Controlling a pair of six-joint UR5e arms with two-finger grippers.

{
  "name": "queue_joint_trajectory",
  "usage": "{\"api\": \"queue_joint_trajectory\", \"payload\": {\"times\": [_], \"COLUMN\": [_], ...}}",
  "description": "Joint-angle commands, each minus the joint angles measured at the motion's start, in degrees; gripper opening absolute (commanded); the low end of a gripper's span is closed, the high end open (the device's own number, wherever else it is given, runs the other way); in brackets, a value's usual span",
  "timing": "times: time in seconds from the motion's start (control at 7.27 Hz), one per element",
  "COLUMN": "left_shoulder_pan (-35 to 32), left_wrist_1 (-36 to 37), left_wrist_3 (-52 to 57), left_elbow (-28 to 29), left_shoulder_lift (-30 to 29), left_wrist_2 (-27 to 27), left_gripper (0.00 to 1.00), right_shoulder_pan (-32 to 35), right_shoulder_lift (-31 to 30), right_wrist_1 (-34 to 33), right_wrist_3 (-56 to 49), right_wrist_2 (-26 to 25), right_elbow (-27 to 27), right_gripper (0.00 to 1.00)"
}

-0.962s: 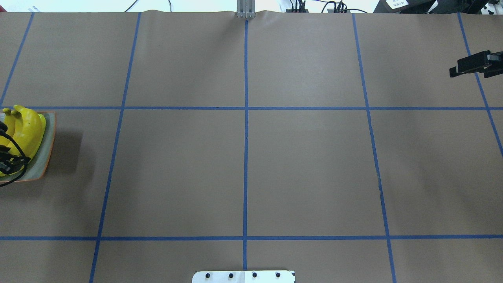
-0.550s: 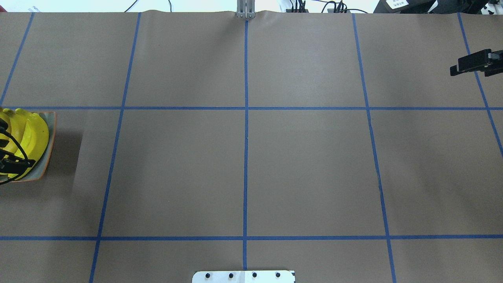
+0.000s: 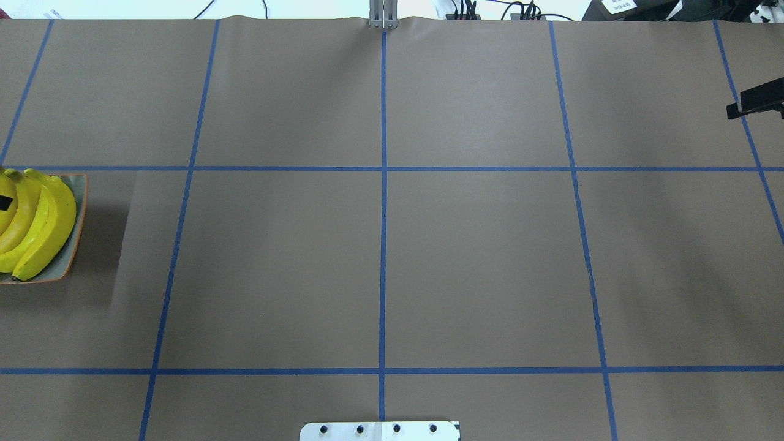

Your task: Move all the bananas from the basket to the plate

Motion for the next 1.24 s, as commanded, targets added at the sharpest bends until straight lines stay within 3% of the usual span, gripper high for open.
{"api": "queue_joint_trajectory", "payload": {"times": [0.0,0.14,0.27,0.55,0.82,1.1], "left_shoulder_pan": [-11.5,-17.2,-21.1,-21.6,-21.8,-21.9], "left_wrist_1": [17.8,27.1,33.9,36.0,34.0,33.9], "left_wrist_3": [18.4,27.5,29.9,29.4,29.3,29.2], "left_elbow": [-0.4,-0.4,-0.3,1.6,3.4,3.1], "left_shoulder_lift": [-3.3,-5.1,-6.9,-2.8,-0.2,0.0], "left_wrist_2": [-3.9,-4.0,-4.0,-3.7,-3.7,-3.9], "left_gripper": [1.00,1.00,1.00,1.00,1.00,1.00], "right_shoulder_pan": [2.8,4.6,6.3,12.0,19.1,21.0], "right_shoulder_lift": [-1.7,-2.5,-3.5,-4.8,-8.9,-10.0], "right_wrist_1": [-4.7,-9.5,-14.3,-26.7,-27.8,-27.8], "right_wrist_3": [-8.2,-14.7,-22.4,-32.2,-36.7,-36.8], "right_wrist_2": [0.2,0.2,0.5,3.7,3.7,2.3], "right_elbow": [-1.6,-1.3,-1.3,-0.9,-0.9,-0.7], "right_gripper": [1.00,1.00,1.00,1.00,1.00,1.00]}}
